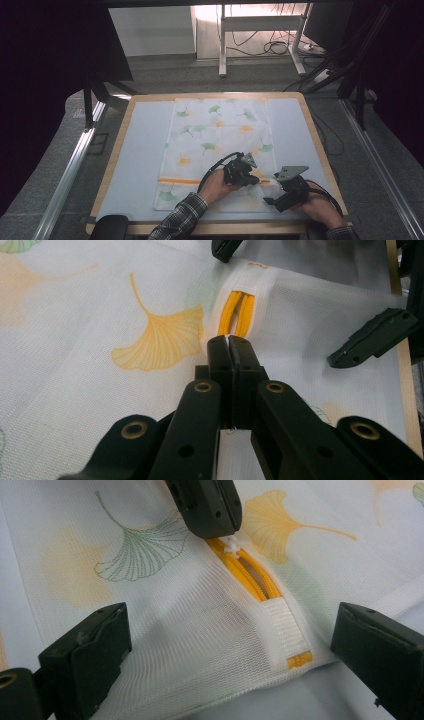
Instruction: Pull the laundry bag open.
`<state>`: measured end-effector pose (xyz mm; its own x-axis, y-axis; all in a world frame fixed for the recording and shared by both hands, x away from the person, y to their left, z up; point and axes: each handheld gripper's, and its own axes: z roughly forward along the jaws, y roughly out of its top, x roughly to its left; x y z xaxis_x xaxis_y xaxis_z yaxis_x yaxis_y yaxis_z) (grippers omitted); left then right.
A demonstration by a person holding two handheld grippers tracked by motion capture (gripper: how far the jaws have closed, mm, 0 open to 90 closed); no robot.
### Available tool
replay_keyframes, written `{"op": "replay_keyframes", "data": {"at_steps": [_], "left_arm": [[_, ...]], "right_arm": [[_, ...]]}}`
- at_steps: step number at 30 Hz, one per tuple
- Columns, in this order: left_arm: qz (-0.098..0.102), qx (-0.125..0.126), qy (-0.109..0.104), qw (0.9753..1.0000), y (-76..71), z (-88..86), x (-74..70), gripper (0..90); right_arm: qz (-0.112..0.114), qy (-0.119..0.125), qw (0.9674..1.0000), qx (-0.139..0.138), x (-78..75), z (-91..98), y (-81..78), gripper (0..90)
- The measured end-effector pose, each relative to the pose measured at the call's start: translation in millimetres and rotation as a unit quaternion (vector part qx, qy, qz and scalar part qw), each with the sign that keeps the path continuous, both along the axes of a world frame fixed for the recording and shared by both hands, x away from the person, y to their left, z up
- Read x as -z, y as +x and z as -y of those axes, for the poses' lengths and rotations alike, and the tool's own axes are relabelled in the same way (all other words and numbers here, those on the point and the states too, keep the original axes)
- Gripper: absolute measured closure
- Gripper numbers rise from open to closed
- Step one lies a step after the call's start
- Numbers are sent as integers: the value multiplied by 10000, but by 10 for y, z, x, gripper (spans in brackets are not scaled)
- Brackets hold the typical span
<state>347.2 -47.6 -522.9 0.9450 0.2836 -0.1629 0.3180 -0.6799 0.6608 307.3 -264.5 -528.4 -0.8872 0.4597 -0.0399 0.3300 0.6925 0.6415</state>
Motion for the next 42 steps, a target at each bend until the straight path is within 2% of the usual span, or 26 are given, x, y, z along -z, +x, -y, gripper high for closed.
{"op": "replay_keyframes", "data": {"at_steps": [2, 15, 42], "left_arm": [[37, 40, 53, 10000, 1, -6, 3, 900], [18, 9, 14, 10000, -8, -47, -4, 900], [28, -79, 108, 9999, -50, -244, -34, 900]], "right_arm": [[-1, -1, 10000, 4, 0, 0, 0, 28], [9, 15, 10000, 11, 2, 2, -1, 30], [18, 36, 10000, 34, 4, 4, -4, 34]]}}
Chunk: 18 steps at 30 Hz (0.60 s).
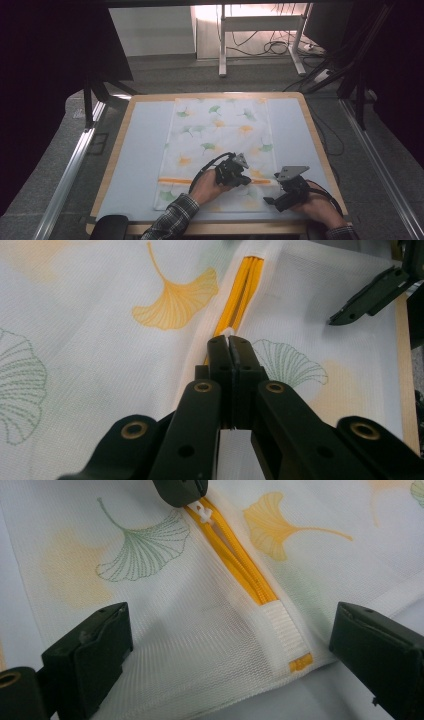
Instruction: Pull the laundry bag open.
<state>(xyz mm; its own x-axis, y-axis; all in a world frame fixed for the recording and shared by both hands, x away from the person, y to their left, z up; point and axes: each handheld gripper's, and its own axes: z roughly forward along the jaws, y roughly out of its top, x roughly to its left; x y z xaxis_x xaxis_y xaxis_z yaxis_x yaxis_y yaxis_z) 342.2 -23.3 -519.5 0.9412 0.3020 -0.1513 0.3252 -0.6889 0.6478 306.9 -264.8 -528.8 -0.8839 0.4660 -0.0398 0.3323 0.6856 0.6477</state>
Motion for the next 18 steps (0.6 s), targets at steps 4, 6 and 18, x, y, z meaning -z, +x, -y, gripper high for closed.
{"op": "replay_keyframes", "data": {"at_steps": [4, 6, 18], "left_arm": [[4, -13, 3, 10000, -2, -21, 1, 900], [-2, -27, 20, 10000, -6, -25, -2, 900], [23, -49, 48, 10000, -29, -100, -15, 900]], "right_arm": [[1, 6, 10000, 2, 1, 1, -1, 34], [2, 8, 10000, 3, 1, 1, -1, 34], [2, 13, 10000, 3, 2, 2, -2, 34]]}}
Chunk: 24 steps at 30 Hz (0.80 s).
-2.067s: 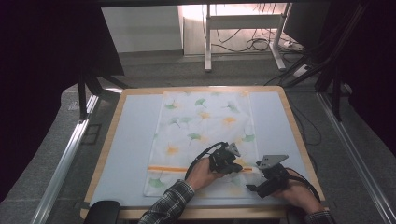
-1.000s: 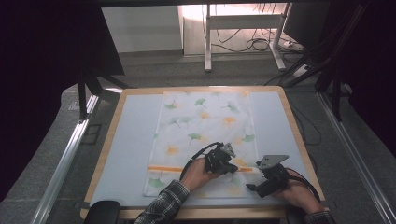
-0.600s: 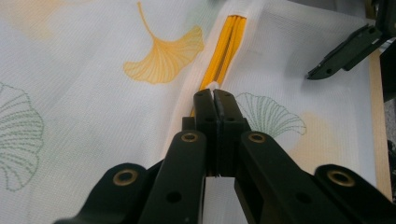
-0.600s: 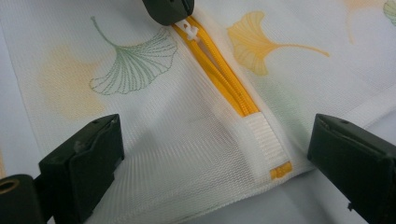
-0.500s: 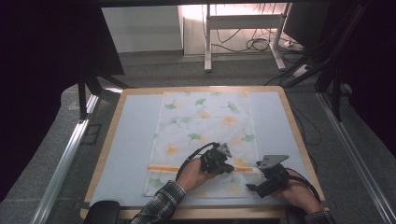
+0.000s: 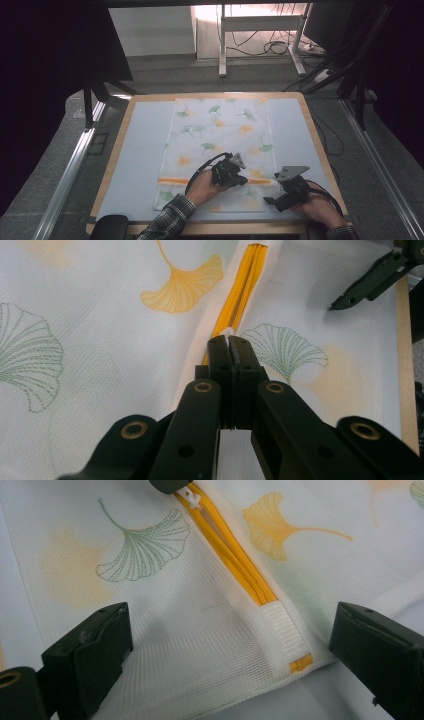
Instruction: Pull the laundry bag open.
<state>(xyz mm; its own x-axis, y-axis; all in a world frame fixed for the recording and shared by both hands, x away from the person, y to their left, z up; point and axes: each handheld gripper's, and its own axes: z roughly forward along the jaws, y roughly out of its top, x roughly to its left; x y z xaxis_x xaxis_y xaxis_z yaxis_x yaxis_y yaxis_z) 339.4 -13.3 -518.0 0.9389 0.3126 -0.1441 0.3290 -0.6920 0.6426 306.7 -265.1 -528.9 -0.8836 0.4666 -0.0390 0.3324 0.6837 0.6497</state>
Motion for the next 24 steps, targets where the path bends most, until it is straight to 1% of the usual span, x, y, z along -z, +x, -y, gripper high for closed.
{"op": "replay_keyframes", "data": {"at_steps": [7, 10, 12, 20, 21, 24], "left_arm": [[-4, -32, 19, 10000, -10, -62, -8, 900], [-28, -56, -7, 10000, -17, -71, -4, 900], [-17, -55, 23, 10000, -21, -79, -6, 900], [-30, -98, 16, 9999, -27, -145, -14, 900], [-31, -111, -11, 9999, -30, -151, -11, 900], [-21, -118, 23, 9999, -33, -176, -11, 900]], "right_arm": [[1, 3, 10000, -2, 0, 1, 0, 34], [2, 4, 10000, -1, 0, 1, -1, 33], [2, 3, 10000, -1, 0, 1, 0, 33], [2, 6, 10000, 3, 1, 1, -1, 33], [3, 5, 10000, 2, 1, 1, -1, 33], [3, 8, 10000, 2, 1, 2, -2, 33]]}}
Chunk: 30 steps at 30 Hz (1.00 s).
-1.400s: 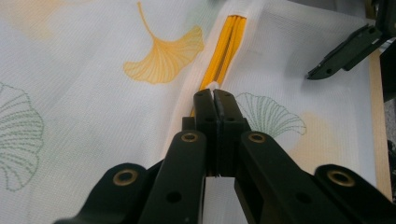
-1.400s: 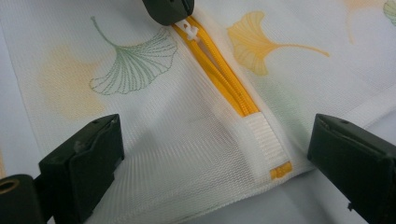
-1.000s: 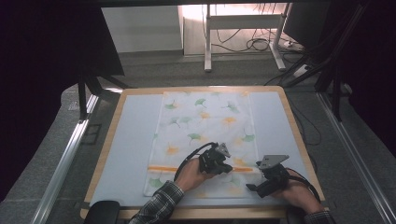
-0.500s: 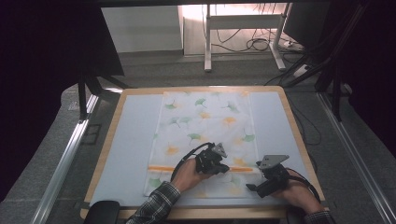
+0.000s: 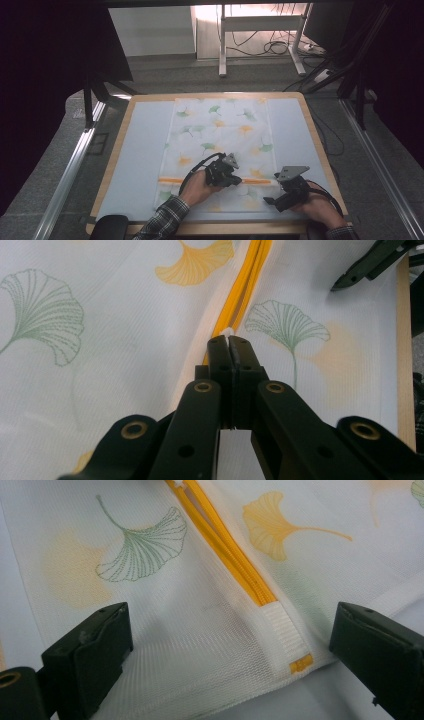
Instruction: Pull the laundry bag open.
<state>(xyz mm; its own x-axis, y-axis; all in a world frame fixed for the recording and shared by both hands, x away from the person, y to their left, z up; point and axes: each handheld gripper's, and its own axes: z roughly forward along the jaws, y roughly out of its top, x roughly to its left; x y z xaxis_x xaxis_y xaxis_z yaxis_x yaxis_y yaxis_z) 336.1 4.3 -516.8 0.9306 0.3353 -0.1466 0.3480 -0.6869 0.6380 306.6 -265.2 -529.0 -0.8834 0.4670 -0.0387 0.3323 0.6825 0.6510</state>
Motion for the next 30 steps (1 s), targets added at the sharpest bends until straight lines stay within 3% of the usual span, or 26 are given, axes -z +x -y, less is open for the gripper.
{"op": "replay_keyframes", "data": {"at_steps": [30], "left_arm": [[-46, -187, 88, 9998, -33, -281, -10, 900]], "right_arm": [[5, -3, 10000, 1, 0, -1, 0, 33]]}}
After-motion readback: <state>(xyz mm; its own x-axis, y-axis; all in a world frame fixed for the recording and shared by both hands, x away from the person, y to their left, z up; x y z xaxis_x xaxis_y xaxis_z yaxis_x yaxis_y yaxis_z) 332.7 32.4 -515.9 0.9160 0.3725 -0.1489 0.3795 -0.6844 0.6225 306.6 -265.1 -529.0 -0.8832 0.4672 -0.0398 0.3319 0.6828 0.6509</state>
